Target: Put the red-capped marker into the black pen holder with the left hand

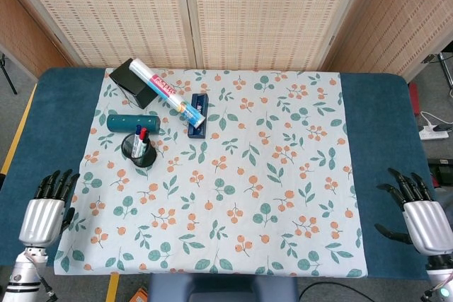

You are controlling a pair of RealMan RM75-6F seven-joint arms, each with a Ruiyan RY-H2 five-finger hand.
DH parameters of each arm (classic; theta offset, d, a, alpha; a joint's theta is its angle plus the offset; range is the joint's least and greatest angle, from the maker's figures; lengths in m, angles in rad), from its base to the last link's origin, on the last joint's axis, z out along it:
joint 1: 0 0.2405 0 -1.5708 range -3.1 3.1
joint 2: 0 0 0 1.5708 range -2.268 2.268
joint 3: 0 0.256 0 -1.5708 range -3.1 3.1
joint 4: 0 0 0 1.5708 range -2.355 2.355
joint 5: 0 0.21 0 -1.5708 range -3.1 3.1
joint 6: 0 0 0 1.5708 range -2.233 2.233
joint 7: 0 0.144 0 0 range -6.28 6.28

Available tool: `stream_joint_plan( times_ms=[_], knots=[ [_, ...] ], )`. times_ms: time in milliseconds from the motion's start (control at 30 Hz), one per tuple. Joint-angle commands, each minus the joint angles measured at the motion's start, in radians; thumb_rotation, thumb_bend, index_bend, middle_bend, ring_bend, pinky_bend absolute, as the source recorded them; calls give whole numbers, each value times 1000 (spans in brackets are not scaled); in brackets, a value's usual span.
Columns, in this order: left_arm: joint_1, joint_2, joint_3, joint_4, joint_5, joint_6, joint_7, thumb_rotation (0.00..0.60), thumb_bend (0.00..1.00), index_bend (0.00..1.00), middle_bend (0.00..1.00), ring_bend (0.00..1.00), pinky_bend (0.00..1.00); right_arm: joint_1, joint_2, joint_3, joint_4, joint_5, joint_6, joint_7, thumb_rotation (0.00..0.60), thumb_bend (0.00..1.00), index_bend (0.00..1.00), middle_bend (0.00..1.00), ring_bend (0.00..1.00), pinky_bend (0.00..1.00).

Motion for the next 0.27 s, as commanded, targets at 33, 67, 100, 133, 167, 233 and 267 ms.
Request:
stream_joint_plan(
  times_ms=[33, 67, 100, 133, 167, 233, 267],
  knots=[
    [27, 24, -5, 45, -30, -26, -63, 600, 340, 107, 43, 18, 113, 1, -1, -1, -3, -1, -1, -8, 600, 0, 268, 35, 111, 49],
    [29, 22, -13, 51, -30, -22, -62, 600, 340, 107, 43, 19, 113, 1, -1, -2, -4, -1, -3, -12, 600, 0, 269, 35, 111, 50],
    [30, 22, -15, 55, -28, -23, -58, 600, 340, 106, 43, 19, 113, 0, -1, -1, -5, 0, -3, -14, 600, 0, 270, 35, 111, 49],
    [31, 24, -17, 57, -26, -27, -48, 600, 340, 106, 43, 18, 113, 0, -1, -1, -6, 1, -1, -15, 600, 0, 272, 35, 111, 49],
    [31, 26, -20, 57, -26, -30, -43, 600, 340, 106, 44, 18, 113, 0, -1, -1, -6, 1, 0, -15, 600, 0, 272, 35, 111, 49],
    [32, 29, -26, 54, -24, -36, -40, 600, 340, 106, 45, 18, 113, -1, -2, 0, -6, 4, -1, -17, 600, 0, 272, 35, 111, 49],
    [34, 30, -28, 55, -24, -37, -38, 600, 340, 106, 45, 18, 113, -1, -2, 0, -6, 5, -2, -19, 600, 0, 271, 35, 111, 49]
  ],
)
